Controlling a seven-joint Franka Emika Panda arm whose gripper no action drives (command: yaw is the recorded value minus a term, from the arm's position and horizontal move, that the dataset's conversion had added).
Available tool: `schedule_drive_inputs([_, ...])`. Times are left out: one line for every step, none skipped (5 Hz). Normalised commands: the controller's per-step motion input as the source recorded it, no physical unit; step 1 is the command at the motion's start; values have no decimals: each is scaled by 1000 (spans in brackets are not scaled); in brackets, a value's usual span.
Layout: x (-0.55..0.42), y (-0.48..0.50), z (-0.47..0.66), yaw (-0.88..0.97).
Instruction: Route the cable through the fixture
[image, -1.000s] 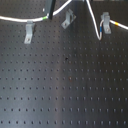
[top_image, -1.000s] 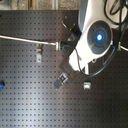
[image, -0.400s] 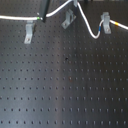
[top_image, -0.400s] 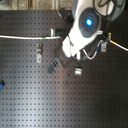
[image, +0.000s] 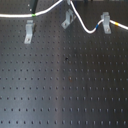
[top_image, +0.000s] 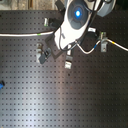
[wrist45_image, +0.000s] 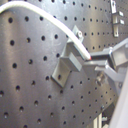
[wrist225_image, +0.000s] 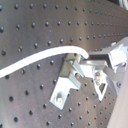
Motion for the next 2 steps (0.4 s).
schedule_drive_inputs([-252,-132,171,-89])
schedule_drive_inputs([-296,-46,140,-60])
